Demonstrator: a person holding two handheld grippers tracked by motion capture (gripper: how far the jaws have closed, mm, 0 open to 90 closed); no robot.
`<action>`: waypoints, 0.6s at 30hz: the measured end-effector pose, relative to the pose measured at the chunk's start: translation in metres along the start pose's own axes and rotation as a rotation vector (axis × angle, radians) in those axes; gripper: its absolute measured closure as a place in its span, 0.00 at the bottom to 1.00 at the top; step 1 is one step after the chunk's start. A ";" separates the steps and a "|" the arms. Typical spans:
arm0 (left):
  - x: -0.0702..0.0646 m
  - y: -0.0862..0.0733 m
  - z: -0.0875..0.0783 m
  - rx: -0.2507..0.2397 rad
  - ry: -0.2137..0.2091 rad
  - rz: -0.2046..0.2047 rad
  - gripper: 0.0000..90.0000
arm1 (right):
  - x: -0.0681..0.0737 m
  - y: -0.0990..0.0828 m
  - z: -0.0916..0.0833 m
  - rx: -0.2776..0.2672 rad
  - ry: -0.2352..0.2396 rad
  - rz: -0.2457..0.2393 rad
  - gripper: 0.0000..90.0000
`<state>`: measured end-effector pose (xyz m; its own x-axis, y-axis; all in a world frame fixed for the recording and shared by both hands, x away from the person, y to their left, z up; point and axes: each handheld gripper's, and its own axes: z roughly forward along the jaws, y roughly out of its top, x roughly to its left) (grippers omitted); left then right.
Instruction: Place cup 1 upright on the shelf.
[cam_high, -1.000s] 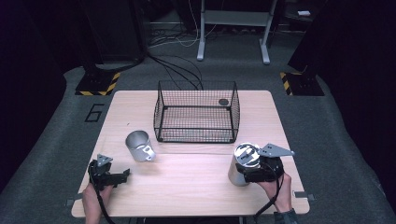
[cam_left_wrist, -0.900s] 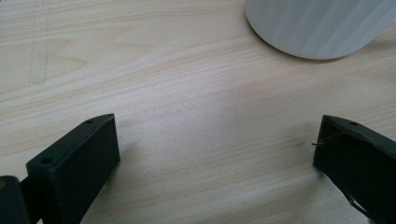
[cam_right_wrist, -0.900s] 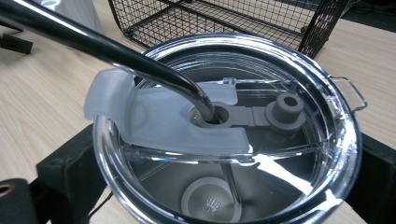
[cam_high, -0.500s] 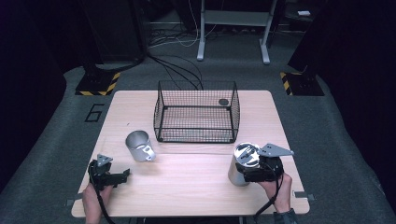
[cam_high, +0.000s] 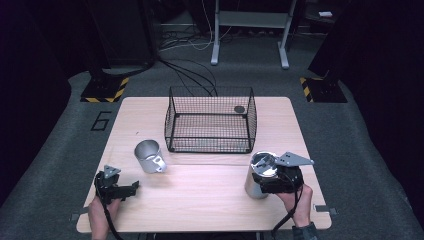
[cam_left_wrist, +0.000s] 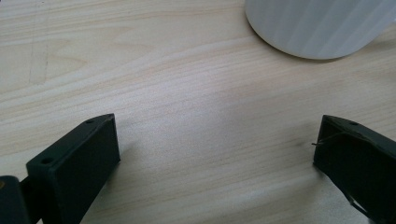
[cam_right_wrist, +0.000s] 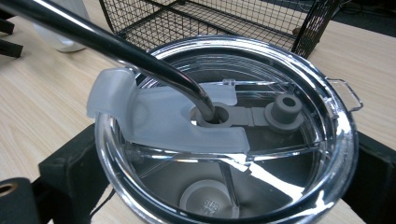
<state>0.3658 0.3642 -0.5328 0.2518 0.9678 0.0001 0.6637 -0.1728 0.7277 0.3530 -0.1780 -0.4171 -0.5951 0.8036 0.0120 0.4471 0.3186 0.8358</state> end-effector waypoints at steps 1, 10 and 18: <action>0.000 0.000 0.000 0.000 0.000 0.000 0.00 | 0.000 0.000 0.000 0.000 0.000 0.000 0.04; 0.000 0.000 0.000 0.000 0.000 0.000 0.00 | -0.001 0.006 -0.002 0.001 0.010 -0.014 0.04; 0.000 0.000 0.000 0.000 0.000 0.000 0.00 | 0.000 0.013 -0.002 -0.018 0.006 -0.019 0.04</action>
<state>0.3658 0.3641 -0.5329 0.2516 0.9678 0.0003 0.6636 -0.1727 0.7279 0.3574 -0.1748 -0.4045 -0.6072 0.7946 -0.0007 0.4238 0.3245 0.8456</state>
